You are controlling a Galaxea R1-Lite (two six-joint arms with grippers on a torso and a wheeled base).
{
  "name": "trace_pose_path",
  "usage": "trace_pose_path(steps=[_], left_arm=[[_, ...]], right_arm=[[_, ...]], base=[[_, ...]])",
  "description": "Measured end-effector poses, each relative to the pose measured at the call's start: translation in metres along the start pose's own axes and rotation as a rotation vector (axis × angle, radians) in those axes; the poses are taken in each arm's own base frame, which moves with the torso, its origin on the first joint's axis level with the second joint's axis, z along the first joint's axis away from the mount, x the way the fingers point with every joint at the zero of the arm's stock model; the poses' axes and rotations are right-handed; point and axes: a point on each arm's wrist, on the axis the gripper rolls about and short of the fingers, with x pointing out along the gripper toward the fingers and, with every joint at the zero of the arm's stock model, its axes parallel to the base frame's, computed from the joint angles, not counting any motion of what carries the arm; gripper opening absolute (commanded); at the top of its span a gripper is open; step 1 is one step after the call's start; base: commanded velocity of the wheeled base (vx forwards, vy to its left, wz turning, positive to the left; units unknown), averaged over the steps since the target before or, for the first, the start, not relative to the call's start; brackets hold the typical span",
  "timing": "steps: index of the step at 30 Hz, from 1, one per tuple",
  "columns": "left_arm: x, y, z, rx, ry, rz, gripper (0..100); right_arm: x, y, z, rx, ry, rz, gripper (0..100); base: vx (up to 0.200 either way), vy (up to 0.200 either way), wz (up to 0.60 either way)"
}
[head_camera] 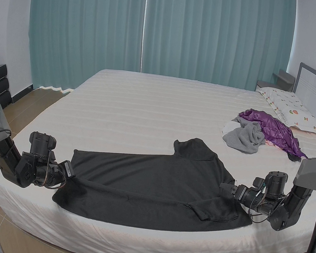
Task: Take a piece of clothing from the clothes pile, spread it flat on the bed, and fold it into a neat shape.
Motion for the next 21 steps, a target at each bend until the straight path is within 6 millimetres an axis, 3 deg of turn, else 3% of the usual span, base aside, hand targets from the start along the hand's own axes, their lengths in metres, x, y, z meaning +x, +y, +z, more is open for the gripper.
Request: trace_pose_path(steps=[10,11,21], left_arm=[[0.0,0.0,0.0,-0.002,-0.001,-0.001,0],[0.0,0.0,0.0,-0.002,-0.001,0.0,0],[-0.002,0.001,0.001,-0.005,-0.002,0.003,0]], right_arm=[[0.009,-0.012,-0.003,-0.054,0.031,-0.019,100],[0.009,-0.014,-0.003,-0.054,0.033,-0.021,0],[0.005,-0.02,-0.007,-0.061,0.043,-0.035,0]], base=[[0.0,0.0,0.0],[0.0,0.0,0.0],[0.0,0.0,0.0]])
